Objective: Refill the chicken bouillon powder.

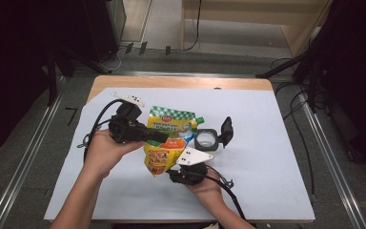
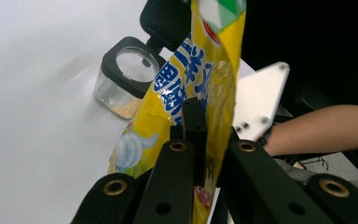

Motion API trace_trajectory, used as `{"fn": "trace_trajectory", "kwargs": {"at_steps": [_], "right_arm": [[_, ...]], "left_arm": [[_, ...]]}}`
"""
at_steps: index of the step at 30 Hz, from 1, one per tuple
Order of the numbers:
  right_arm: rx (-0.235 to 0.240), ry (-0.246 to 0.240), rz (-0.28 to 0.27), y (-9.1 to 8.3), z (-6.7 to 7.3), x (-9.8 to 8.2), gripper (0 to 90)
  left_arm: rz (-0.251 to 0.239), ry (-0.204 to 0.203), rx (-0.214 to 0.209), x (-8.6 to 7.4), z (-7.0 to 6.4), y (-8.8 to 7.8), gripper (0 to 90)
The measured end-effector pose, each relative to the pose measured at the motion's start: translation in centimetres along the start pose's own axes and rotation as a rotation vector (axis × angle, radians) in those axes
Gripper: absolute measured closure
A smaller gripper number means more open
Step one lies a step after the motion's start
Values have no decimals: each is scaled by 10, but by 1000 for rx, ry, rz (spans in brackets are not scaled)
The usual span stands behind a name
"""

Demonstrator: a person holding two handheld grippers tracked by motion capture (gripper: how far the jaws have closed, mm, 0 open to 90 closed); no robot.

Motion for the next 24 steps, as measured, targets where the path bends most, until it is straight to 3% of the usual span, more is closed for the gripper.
{"fn": "trace_trajectory", "kwargs": {"at_steps": [4,8,12,15,24], "right_arm": [[12,-58,2,1,10,0,521],[24,-79,-1,0,16,1,547],[52,-70,-9,-2,19,1,559],[81,-48,-28,-5,20,4,585],[99,-49,-6,-8,24,3,603]], "left_arm": [[-12,-20,9,1,3,2,900],[-23,-9,31,4,0,7,900],[-25,9,59,7,-1,15,900],[-2,20,99,6,2,24,852],[17,50,110,6,2,43,807]]}}
Point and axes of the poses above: each handheld gripper's, and its own axes: y roughly forward along the jaws, x roughly out of its top, z roughly to its left, the point moved 8 cm from there along y, roughly forward along the jaws, and after that the axes turned 10 degrees about z, right-handed, at the moved point
